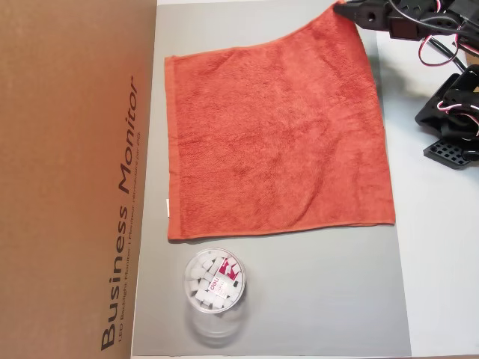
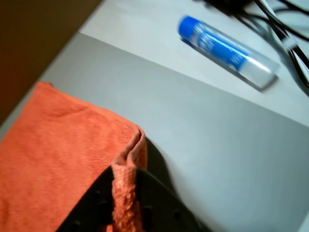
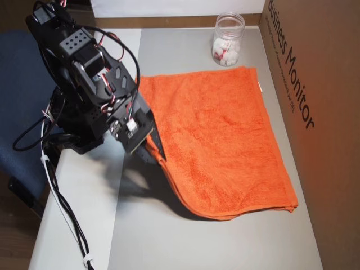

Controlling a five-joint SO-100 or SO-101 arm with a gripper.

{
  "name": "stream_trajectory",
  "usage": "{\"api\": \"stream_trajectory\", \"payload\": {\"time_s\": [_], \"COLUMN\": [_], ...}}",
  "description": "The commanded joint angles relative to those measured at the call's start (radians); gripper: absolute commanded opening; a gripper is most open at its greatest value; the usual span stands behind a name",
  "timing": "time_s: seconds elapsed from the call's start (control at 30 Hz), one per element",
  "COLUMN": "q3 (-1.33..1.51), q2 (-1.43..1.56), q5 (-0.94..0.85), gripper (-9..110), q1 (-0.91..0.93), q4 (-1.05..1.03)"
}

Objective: Fold the blanket.

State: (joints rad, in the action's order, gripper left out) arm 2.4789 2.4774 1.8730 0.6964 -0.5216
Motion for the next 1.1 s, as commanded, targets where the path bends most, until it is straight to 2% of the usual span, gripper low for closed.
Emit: {"api": "stream_trajectory", "payload": {"time_s": [0.0, 0.3, 0.9, 1.07], "q3": [-0.101, -0.176, -0.63, -0.69], "q2": [0.012, -0.018, -0.4, -0.465], "q5": [0.002, -0.011, -0.014, -0.092], "gripper": [0, 0, 0, 0], "q1": [-0.054, -0.202, -0.453, -0.535], "q4": [0.015, 0.017, 0.017, 0.017]}}
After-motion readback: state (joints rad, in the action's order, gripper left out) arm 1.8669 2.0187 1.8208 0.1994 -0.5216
